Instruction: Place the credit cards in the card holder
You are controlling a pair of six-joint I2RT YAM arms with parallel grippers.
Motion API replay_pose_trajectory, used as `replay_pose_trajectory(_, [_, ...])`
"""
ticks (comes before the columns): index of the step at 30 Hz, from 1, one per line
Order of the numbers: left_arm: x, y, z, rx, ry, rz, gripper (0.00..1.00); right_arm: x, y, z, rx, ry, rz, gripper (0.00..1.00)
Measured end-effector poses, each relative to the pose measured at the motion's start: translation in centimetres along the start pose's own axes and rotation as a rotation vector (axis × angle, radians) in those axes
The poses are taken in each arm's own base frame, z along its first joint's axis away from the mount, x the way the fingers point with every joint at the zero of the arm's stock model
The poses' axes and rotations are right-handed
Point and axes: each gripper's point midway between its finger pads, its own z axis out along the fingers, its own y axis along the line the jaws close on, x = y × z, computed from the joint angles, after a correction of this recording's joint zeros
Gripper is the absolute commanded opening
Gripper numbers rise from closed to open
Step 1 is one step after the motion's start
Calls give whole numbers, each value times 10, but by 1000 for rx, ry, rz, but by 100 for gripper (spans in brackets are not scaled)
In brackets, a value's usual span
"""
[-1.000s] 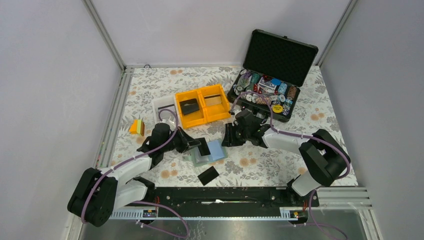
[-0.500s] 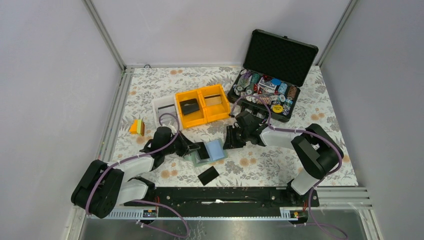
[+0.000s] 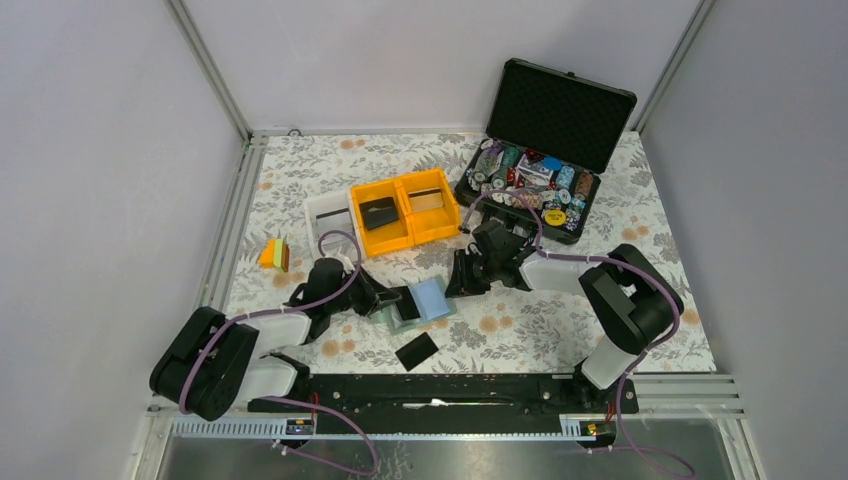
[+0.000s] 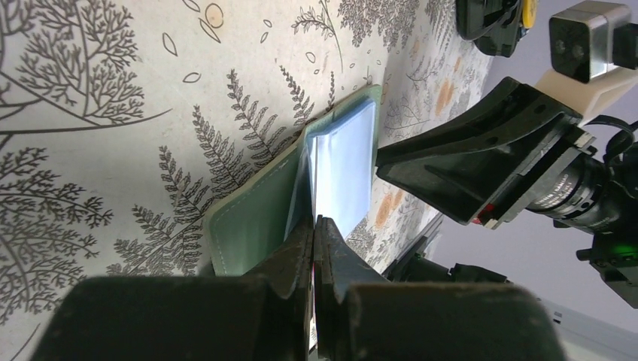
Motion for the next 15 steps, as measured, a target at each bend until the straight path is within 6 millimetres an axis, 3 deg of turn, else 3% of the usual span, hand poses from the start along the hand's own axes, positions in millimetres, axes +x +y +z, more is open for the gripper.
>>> replay_pose_trajectory(15, [1, -8, 1, 59, -2, -34, 0, 2, -2, 3, 0, 11, 23, 23])
